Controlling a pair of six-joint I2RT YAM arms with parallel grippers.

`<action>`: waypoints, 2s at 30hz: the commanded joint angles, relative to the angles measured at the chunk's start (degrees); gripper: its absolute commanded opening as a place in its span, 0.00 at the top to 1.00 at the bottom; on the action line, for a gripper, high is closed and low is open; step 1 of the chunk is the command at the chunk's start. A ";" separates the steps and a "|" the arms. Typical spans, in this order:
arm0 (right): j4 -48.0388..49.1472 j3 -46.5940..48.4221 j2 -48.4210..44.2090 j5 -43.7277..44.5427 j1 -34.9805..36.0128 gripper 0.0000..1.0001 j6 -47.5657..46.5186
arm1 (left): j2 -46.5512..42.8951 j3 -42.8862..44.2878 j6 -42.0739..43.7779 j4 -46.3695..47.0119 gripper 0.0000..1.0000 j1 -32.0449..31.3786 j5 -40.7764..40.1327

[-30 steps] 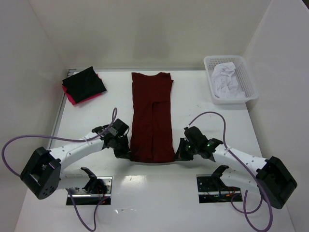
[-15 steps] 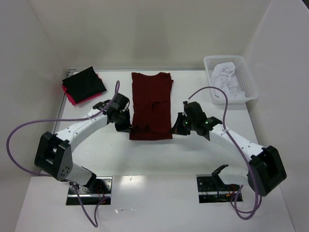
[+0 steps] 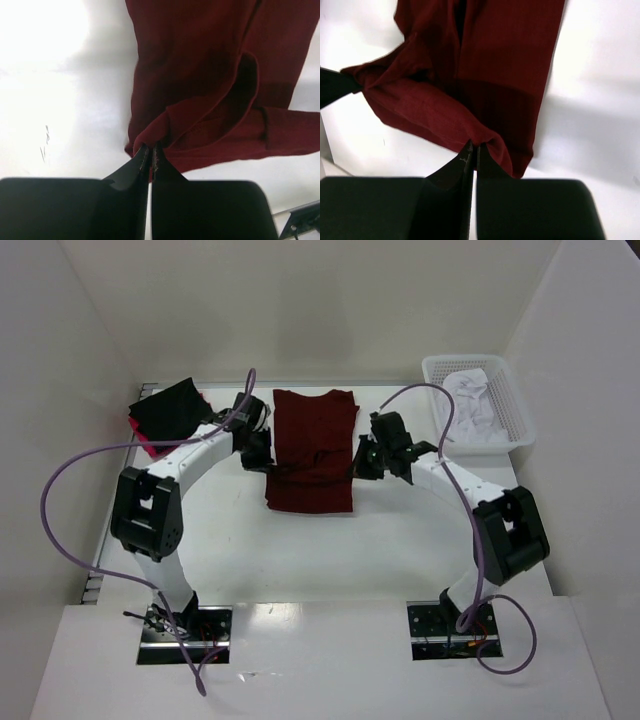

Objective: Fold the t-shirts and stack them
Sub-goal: Fold the folded rectangular tshirt in 1/3 of the way, then grab one side of the 2/3 rectangular tshirt with both arms

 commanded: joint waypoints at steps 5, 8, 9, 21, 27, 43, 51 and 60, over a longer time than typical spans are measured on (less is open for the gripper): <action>3.65 9.78 8.98 1.00 -3.68 1.00 -4.03 | 8.34 10.17 6.18 2.28 1.00 3.36 5.02; 3.65 12.95 12.39 1.00 -4.43 1.00 -4.77 | 12.91 14.21 7.59 1.88 1.00 3.89 7.45; 3.65 14.39 14.22 1.00 -4.43 1.00 -4.77 | 13.87 16.15 7.76 1.75 1.00 3.89 7.69; 6.11 24.11 22.76 1.00 -6.38 0.50 -6.47 | 20.54 30.12 8.29 0.58 0.24 7.32 11.91; 6.26 29.33 17.53 4.84 -7.06 0.16 -7.68 | 15.72 34.61 8.91 -0.89 0.08 7.32 8.31; 6.53 -4.30 -0.79 1.87 -1.11 0.15 -4.33 | -7.39 -13.34 5.05 8.19 0.08 5.21 14.61; 10.24 -11.33 -1.41 1.35 0.78 0.23 -1.34 | -6.00 -18.70 5.04 11.50 0.11 5.21 15.52; 11.15 -9.81 2.64 1.87 2.08 0.33 -0.73 | -0.82 -16.67 6.09 13.70 0.15 5.21 17.63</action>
